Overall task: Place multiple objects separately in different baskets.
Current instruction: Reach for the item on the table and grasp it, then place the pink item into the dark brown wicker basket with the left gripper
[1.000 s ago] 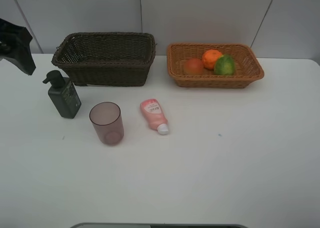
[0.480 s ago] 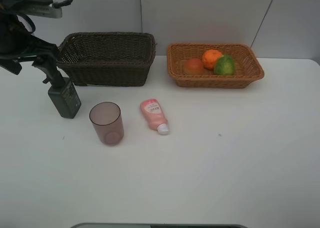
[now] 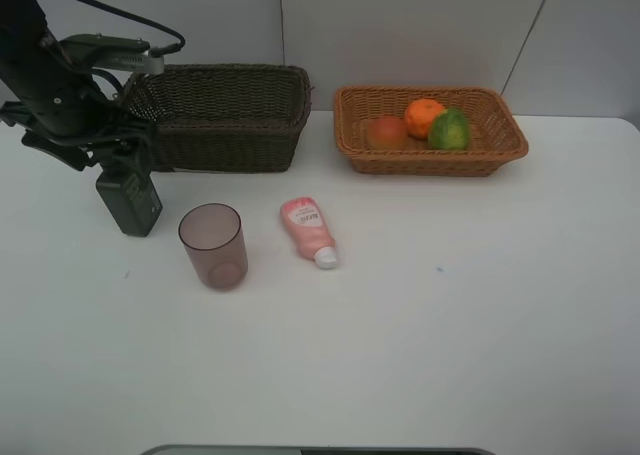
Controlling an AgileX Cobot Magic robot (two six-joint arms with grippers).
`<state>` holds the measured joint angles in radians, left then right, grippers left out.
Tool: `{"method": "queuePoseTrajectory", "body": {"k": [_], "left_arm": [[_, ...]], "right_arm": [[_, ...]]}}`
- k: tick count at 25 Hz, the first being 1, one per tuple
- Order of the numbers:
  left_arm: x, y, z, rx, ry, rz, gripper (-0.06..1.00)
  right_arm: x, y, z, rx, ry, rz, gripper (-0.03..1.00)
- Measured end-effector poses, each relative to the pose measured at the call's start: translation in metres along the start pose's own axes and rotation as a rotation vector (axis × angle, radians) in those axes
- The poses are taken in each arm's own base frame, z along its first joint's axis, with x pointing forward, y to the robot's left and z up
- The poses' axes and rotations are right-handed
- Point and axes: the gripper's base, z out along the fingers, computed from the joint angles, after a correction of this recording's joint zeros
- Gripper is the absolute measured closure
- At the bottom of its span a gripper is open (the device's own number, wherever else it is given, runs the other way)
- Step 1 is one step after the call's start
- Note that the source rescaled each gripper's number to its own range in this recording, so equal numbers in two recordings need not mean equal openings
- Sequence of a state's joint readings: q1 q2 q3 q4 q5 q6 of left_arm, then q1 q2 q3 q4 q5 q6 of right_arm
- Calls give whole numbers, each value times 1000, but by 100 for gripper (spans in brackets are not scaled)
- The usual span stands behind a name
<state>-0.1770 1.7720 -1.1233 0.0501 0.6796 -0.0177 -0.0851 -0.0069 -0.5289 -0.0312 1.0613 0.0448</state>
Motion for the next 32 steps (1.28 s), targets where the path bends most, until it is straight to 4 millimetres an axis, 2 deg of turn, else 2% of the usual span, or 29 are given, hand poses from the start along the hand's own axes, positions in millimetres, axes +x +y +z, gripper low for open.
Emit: {"method": "queuePoseTrajectory", "body": {"k": [5, 11, 13, 15, 17, 18, 32], "left_arm": [[-1, -1, 17, 3, 25, 0, -5], [-3, -1, 20, 4, 13, 35, -3], [-3, -1, 20, 6, 12, 44, 5], [-3, -2, 20, 10, 12, 43, 20], [-3, -2, 20, 13, 11, 40, 44], [-3, -2, 20, 15, 10, 38, 45], [-3, -3, 20, 26, 12, 27, 44]], "right_arm": [[0, 0, 0, 0, 0, 0, -3], [0, 0, 0, 0, 0, 0, -3], [0, 0, 0, 0, 0, 0, -3], [0, 0, 0, 0, 0, 0, -3], [0, 0, 0, 0, 0, 0, -3], [0, 0, 0, 0, 0, 0, -3], [0, 0, 0, 0, 0, 0, -3]]}}
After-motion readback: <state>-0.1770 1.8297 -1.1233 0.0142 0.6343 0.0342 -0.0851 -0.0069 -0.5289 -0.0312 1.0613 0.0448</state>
